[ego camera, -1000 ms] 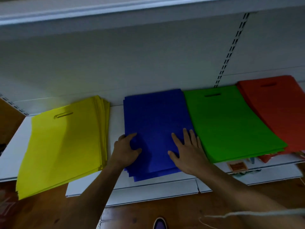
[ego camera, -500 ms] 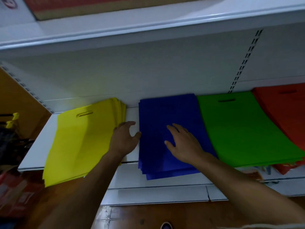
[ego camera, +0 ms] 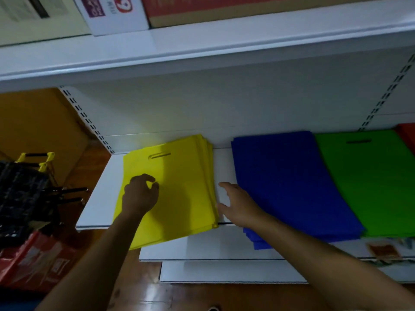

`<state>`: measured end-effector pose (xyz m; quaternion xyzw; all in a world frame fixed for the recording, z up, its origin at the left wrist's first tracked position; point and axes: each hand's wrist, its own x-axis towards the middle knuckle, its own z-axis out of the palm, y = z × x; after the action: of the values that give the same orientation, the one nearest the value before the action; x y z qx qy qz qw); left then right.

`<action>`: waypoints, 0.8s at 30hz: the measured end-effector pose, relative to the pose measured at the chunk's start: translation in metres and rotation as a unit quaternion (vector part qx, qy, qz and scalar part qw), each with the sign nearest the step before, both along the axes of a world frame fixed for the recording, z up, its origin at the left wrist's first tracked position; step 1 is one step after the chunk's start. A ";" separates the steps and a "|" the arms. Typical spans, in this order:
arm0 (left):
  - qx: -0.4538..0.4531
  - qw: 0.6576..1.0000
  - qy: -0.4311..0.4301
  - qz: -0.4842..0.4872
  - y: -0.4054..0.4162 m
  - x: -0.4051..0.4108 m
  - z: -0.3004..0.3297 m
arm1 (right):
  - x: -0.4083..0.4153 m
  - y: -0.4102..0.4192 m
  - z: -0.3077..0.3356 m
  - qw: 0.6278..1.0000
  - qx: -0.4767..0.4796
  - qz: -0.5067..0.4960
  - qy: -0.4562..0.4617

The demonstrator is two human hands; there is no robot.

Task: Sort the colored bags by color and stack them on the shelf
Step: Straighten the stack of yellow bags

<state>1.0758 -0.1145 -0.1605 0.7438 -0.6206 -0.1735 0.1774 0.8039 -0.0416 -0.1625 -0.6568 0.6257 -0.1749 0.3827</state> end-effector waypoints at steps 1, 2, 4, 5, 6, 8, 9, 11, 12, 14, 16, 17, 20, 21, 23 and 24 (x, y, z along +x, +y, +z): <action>0.011 1.000 -0.006 0.014 -0.009 0.017 -0.004 | 0.010 -0.003 -0.001 1.000 0.012 -0.009 -0.002; 0.026 0.999 -0.015 0.030 -0.018 0.032 -0.009 | 0.019 -0.006 -0.003 1.000 0.020 -0.018 0.000; 0.060 0.996 -0.025 0.061 -0.034 0.058 -0.015 | 0.032 -0.014 -0.009 0.998 0.027 -0.047 0.015; 0.077 0.995 -0.020 0.067 -0.040 0.067 -0.016 | 0.037 -0.019 -0.011 0.997 0.026 -0.067 0.025; 0.099 0.993 -0.015 0.064 -0.044 0.074 -0.019 | 0.041 -0.024 -0.016 0.995 0.021 -0.088 0.033; 0.124 0.991 -0.007 0.042 -0.050 0.081 -0.024 | 0.047 -0.030 -0.019 0.991 0.017 -0.124 0.048; 0.119 0.992 0.006 0.032 -0.051 0.081 -0.025 | 0.050 -0.031 -0.020 0.989 0.015 -0.136 0.055; 0.100 0.993 0.059 0.017 -0.052 0.080 -0.028 | 0.054 -0.032 -0.021 0.986 0.001 -0.153 0.063; 0.098 0.992 0.079 0.008 -0.054 0.078 -0.030 | 0.055 -0.031 -0.023 0.985 -0.006 -0.158 0.066; 0.100 0.990 0.099 -0.029 -0.056 0.073 -0.030 | 0.056 -0.029 -0.027 0.983 -0.016 -0.168 0.067; 0.104 0.986 0.105 -0.081 -0.056 0.063 -0.024 | 0.055 -0.030 -0.030 0.981 -0.016 -0.180 0.074; 0.105 0.983 0.105 -0.110 -0.055 0.058 -0.021 | 0.054 -0.032 -0.029 0.978 -0.012 -0.189 0.081; 0.101 0.981 0.092 -0.135 -0.052 0.056 -0.020 | 0.055 -0.039 -0.026 0.969 -0.002 -0.225 0.097; 0.090 0.986 0.086 -0.113 -0.052 0.061 -0.023 | 0.059 -0.039 -0.025 0.969 0.003 -0.222 0.111; 0.087 0.992 0.062 -0.072 -0.052 0.072 -0.028 | 0.071 -0.033 -0.026 0.973 0.020 -0.176 0.146; 0.097 0.992 0.049 -0.070 -0.052 0.073 -0.029 | 0.074 -0.031 -0.029 0.976 0.027 -0.156 0.151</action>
<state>1.1489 -0.1664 -0.1896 0.7027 -0.6419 -0.2812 0.1224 0.8784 -0.0723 -0.1914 -0.5597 0.7753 -0.1140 0.2694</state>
